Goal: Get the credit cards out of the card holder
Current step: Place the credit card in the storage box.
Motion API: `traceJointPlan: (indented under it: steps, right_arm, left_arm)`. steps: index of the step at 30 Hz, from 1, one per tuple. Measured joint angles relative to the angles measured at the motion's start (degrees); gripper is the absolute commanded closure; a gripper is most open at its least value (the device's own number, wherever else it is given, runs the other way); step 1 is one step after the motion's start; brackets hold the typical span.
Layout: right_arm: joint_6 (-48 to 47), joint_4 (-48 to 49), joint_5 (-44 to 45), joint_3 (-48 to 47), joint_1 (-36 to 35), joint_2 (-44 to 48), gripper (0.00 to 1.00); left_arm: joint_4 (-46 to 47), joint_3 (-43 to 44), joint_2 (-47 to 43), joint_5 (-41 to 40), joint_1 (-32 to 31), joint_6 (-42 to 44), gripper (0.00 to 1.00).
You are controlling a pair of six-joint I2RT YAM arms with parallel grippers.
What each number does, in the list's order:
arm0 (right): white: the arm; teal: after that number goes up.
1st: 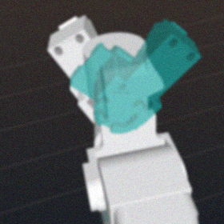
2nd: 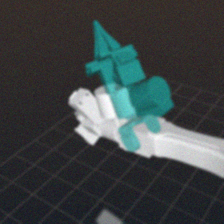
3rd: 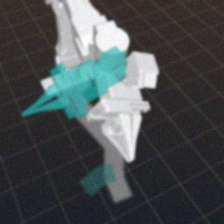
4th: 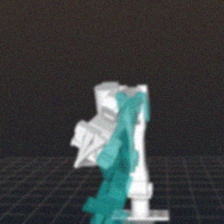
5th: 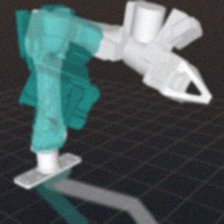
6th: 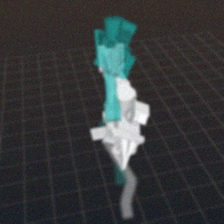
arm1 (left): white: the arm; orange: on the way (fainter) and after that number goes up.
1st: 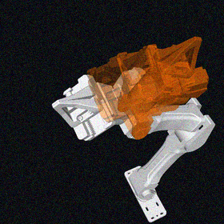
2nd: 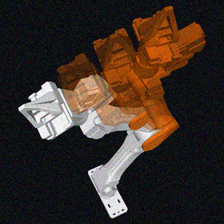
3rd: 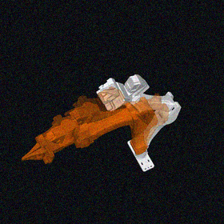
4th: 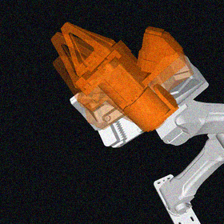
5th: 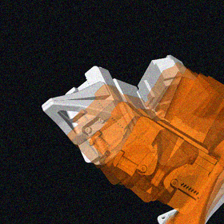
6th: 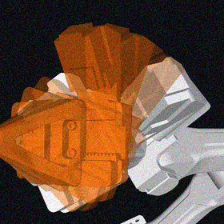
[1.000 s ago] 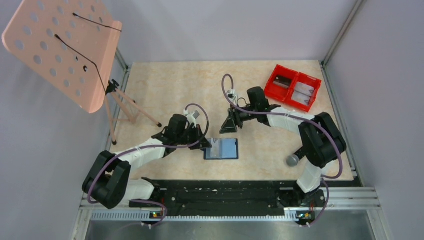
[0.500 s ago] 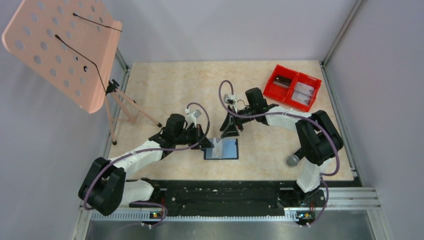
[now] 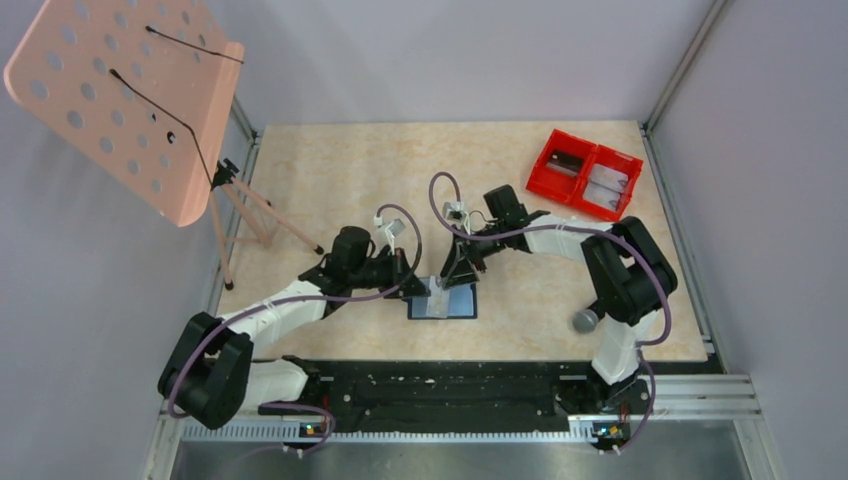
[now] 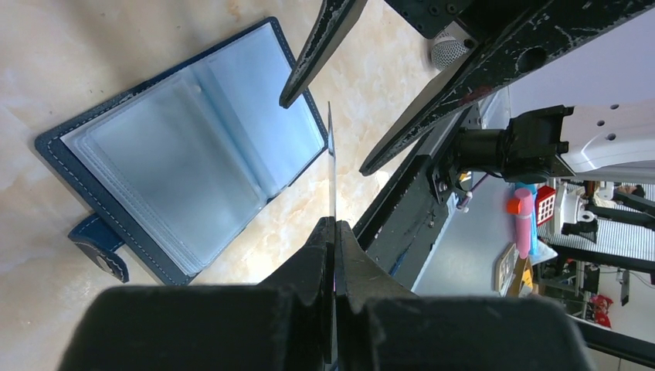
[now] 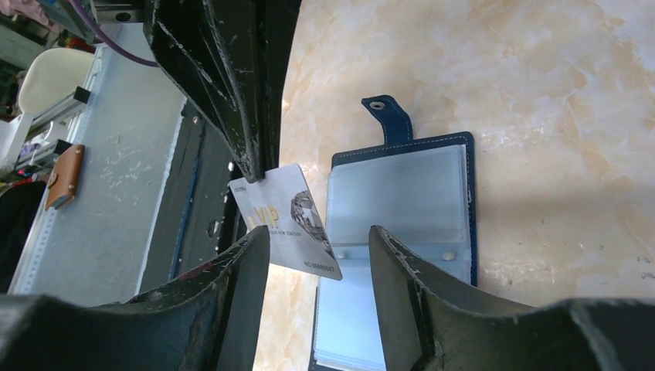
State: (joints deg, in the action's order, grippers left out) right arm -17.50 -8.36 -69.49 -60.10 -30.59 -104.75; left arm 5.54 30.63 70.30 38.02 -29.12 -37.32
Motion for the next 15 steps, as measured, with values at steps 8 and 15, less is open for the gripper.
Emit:
traceJointPlan:
  steps: [8,15]
  right_arm:
    - [-0.1,-0.3,-0.5,0.0,-0.4,0.0,1.0]
    - [5.7,4.3,-0.3,1.6,0.3,1.8,1.0]
  left_arm:
    - [-0.2,0.0,0.7,0.0,0.0,0.1,1.0]
    - [-3.1,1.1,0.7,-3.1,0.4,0.8,0.27]
